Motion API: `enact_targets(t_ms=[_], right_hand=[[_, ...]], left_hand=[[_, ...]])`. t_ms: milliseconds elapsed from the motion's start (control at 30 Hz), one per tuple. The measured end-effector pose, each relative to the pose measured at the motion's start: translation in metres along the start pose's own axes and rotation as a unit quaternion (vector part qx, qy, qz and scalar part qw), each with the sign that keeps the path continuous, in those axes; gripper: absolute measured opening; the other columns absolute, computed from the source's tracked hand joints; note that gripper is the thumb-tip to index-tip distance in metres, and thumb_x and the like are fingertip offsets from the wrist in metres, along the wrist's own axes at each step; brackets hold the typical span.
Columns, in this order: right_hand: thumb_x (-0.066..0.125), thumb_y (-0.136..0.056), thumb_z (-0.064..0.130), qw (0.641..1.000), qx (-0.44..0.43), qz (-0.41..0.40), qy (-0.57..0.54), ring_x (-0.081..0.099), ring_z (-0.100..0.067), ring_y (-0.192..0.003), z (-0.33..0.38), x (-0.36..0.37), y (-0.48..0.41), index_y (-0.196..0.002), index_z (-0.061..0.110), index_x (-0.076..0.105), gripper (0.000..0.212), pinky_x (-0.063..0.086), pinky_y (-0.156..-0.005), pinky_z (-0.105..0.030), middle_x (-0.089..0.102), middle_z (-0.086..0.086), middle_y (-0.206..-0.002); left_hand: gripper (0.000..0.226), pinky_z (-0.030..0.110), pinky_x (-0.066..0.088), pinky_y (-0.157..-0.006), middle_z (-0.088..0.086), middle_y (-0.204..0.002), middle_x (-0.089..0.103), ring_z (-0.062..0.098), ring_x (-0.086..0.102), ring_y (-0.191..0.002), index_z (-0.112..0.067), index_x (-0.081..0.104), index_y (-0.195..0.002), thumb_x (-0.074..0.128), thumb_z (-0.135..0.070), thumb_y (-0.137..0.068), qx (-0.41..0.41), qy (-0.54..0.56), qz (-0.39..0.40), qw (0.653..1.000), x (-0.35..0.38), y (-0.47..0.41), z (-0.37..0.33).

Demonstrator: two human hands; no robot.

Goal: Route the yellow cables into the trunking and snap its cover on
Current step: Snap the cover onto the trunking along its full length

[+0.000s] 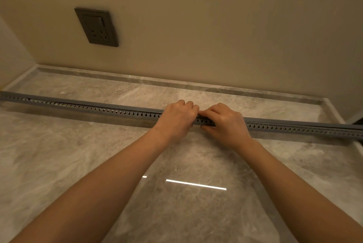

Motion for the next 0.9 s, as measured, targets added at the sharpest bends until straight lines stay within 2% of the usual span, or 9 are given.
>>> enact_targets(t_ms=[300, 433, 700, 800, 900], right_hand=[[0.088, -0.049, 0.014, 0.996, -0.008, 0.022, 0.09, 0.061, -0.025, -0.063, -0.012, -0.008, 0.009, -0.086, 0.011, 0.072, 0.04, 0.043, -0.04, -0.027, 0.066, -0.004, -0.07], [0.089, -0.045, 0.014, 0.996, 0.01, 0.031, 0.088, 0.06, -0.025, -0.058, -0.012, -0.004, 0.003, -0.077, 0.012, 0.07, 0.037, 0.04, -0.039, -0.026, 0.064, -0.003, -0.064], [0.088, -0.047, 0.018, 0.996, -0.014, 0.045, 0.073, 0.06, -0.025, -0.056, -0.012, 0.004, -0.002, -0.077, 0.013, 0.069, 0.036, 0.039, -0.041, -0.026, 0.064, -0.002, -0.064], [0.087, -0.047, 0.017, 0.997, -0.018, 0.044, 0.061, 0.06, -0.025, -0.056, -0.014, 0.003, -0.002, -0.077, 0.013, 0.069, 0.035, 0.039, -0.041, -0.026, 0.064, -0.003, -0.064], [0.087, -0.048, 0.017, 0.997, -0.023, 0.046, 0.051, 0.06, -0.025, -0.055, -0.015, 0.003, -0.003, -0.076, 0.013, 0.069, 0.033, 0.04, -0.041, -0.027, 0.063, -0.003, -0.063]], left_hand=[[0.025, 0.028, 0.034, -0.07, 0.005, -0.113, 0.057, 0.022, 0.053, -0.102, -0.01, 0.049, -0.113, 0.05, -0.026, -0.094, -0.003, -0.029, 0.026, 0.999, 0.003, -0.004, 0.0], [0.022, 0.028, 0.032, -0.068, 0.005, -0.112, 0.057, 0.022, 0.053, -0.101, -0.01, 0.05, -0.112, 0.049, -0.022, -0.093, -0.016, -0.027, 0.033, 0.999, 0.003, -0.004, 0.004], [0.018, 0.027, 0.031, -0.064, 0.004, -0.106, 0.057, 0.021, 0.052, -0.096, -0.011, 0.051, -0.105, 0.05, -0.016, -0.089, -0.044, -0.012, 0.038, 0.998, 0.005, -0.001, 0.009], [0.017, 0.029, 0.031, -0.056, 0.008, -0.095, 0.059, 0.024, 0.054, -0.089, -0.007, 0.055, -0.094, 0.06, -0.006, -0.078, -0.066, 0.02, -0.001, 0.998, 0.003, 0.0, 0.007], [0.033, 0.024, 0.03, -0.043, 0.007, -0.068, 0.059, 0.024, 0.057, -0.061, -0.008, 0.057, -0.07, 0.081, -0.002, -0.047, -0.067, 0.033, -0.022, 0.997, -0.002, -0.001, -0.003]])
Point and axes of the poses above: each hand's wrist, its own y-axis away from the middle knuckle, its own x-axis out of the palm, z = x × y, the point moved 10 cm from there along -y, towards the middle knuckle
